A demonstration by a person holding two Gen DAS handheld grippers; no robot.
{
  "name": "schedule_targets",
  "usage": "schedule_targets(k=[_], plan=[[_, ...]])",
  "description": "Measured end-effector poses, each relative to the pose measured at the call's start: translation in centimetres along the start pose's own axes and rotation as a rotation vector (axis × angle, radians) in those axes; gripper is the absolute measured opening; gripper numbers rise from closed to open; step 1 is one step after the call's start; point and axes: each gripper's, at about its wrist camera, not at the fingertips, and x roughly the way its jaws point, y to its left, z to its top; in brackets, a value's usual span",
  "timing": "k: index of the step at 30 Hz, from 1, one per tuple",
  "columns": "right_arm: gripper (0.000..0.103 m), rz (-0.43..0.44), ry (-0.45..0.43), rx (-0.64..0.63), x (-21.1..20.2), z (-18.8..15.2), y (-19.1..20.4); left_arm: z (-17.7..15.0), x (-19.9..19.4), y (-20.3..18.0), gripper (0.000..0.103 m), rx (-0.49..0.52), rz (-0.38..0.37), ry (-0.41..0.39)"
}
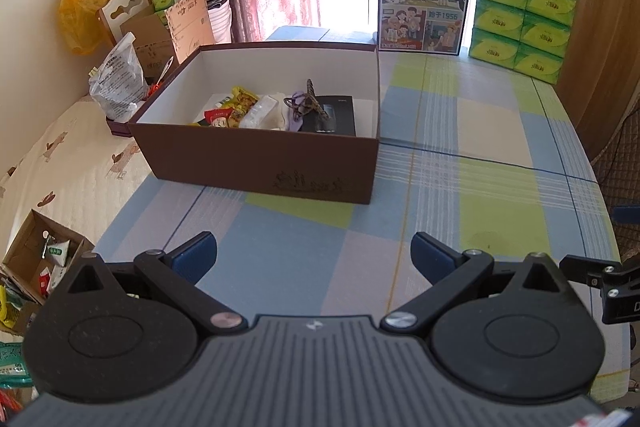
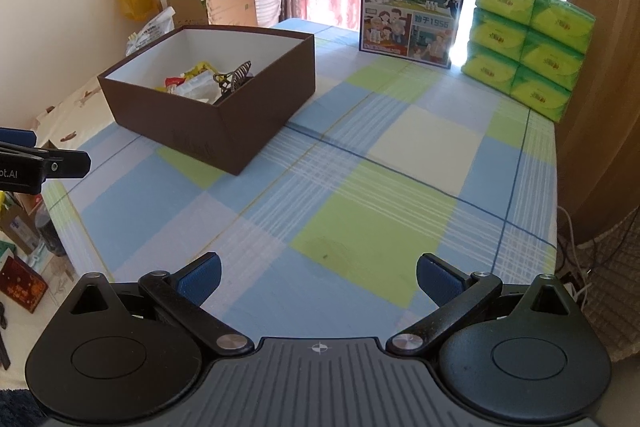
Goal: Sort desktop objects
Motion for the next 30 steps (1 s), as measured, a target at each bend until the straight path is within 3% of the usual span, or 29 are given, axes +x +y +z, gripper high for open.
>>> schedule_targets(k=[30], plan=[[0.101, 0.019, 0.046, -0.018, 0.1, -1.6, -0.8, -2.1, -0.7, -1.4, 0.102, -0.007, -0.008, 0.057]])
